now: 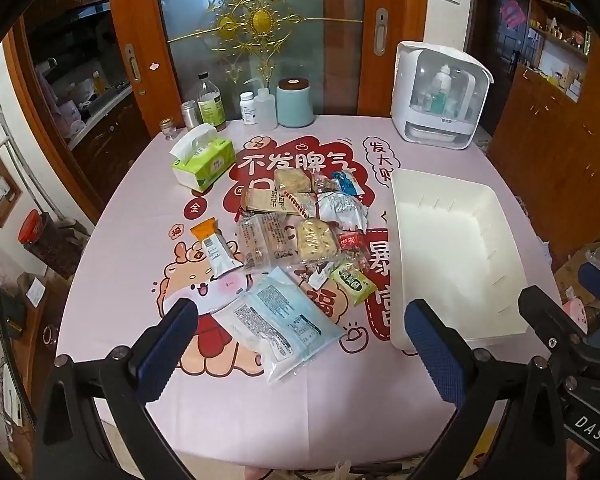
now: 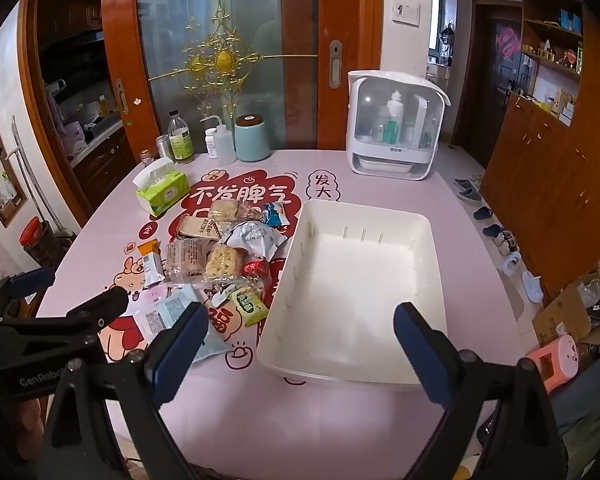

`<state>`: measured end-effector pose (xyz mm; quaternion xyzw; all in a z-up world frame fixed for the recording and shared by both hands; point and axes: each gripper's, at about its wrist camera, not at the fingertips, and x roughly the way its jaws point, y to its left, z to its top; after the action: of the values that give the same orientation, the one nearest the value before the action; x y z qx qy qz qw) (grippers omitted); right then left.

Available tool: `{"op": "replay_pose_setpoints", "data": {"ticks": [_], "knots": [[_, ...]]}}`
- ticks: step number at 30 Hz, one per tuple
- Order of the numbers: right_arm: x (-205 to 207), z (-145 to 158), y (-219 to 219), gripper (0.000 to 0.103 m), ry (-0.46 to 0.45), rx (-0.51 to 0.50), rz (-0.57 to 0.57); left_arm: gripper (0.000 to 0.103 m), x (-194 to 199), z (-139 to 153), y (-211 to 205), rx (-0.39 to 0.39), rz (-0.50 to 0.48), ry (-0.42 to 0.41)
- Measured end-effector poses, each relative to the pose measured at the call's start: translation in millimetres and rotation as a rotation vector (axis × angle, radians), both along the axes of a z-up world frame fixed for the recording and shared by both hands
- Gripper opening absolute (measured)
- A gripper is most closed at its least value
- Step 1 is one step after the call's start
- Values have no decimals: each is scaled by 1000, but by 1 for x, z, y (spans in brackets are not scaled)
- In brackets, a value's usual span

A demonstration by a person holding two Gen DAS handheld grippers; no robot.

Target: Organize snacks

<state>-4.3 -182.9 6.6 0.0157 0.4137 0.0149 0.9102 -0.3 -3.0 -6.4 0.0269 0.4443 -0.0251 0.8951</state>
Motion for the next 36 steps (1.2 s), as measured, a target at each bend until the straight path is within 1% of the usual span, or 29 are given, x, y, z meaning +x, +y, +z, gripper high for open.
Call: {"op": "replay_pose_setpoints", "data": {"ticks": [11, 33, 36], "knots": [[3, 0, 6, 95, 5, -4, 2, 103, 10, 0, 5, -6, -11, 12], [13, -8, 14, 95, 24, -8, -8, 103, 9, -2, 8, -8, -8, 14], [14, -9, 13, 95, 24, -11, -9, 103, 14, -4, 9, -9, -10, 16]]}}
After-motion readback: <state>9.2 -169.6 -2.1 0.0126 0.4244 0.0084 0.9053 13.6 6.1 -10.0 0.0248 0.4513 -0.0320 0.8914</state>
